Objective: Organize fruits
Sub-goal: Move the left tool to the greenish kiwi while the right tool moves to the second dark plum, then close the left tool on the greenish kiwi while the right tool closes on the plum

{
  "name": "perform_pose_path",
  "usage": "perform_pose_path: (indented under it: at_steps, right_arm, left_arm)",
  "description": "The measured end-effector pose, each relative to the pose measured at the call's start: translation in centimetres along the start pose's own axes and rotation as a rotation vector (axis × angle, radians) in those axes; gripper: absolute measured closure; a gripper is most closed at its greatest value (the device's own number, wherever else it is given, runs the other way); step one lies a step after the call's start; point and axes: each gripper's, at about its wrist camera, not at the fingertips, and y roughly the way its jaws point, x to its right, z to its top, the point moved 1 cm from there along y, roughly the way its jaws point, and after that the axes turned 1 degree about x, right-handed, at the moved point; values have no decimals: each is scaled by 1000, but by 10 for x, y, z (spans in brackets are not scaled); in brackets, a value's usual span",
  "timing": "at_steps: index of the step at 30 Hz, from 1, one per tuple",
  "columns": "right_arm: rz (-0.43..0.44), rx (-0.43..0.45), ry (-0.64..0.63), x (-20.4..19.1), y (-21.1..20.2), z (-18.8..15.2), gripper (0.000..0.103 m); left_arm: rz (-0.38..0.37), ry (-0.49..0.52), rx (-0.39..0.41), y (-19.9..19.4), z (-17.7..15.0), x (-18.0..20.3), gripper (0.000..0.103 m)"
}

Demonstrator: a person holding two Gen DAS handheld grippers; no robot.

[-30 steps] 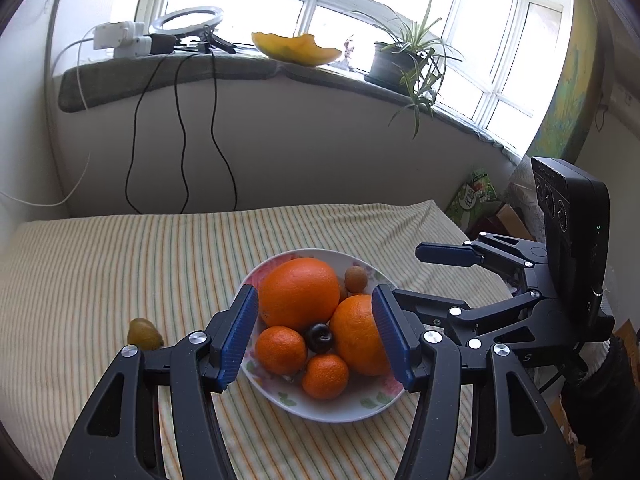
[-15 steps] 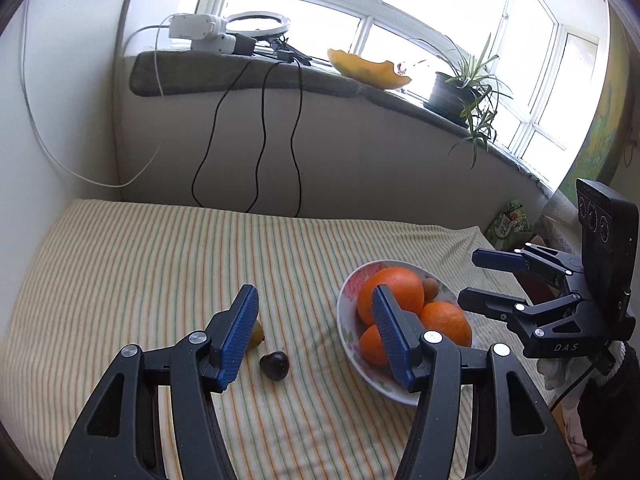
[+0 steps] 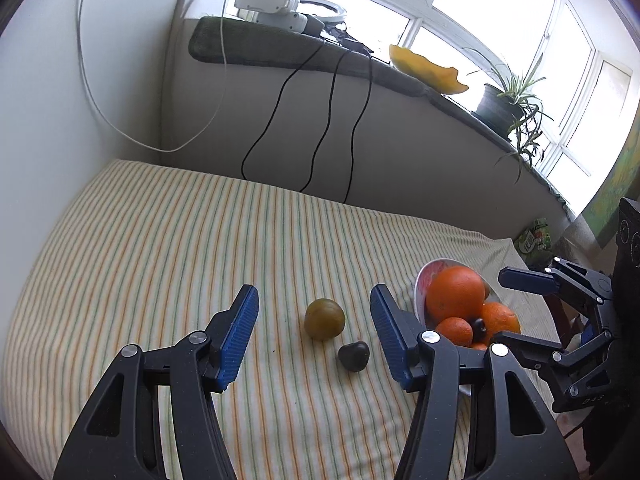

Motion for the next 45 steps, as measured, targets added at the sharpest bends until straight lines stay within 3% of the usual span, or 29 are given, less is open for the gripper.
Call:
perform_pose_path:
  at_steps: [7,13,15,17,24,27,38,45]
  right_arm:
    - [36,-65,-114,-38,31,1,34]
    - [75,-133,-154,-53,58,0,43]
    - [93,-158,-160,-56,67,0,53]
    - [103,-178,-167,-59,75,1,56]
    - [103,-219,-184,-63,98,6,58]
    - [95,-236,-188,-62,107,7,64]
    - [75,-276,-208,-59,131,6,72]
    - [78,-279,-193,-57,136,5,76]
  left_arm:
    - [-32,-16,-54,21,-5,-6,51]
    - [-56,-20,-92,34,-7,-8,56]
    - [-59,-19,-100,37,-7,-9,57]
    - [-64,-19,-109,41,-7,-9,59]
    - [-77,-20,-137,52,-8,-10,64]
    - [-84,-28,-146,56,-8,-13,64]
    - [-101,-34,-174,63,-11,-12,65]
    - [-112,-25,-170,62,-11,-10,77]
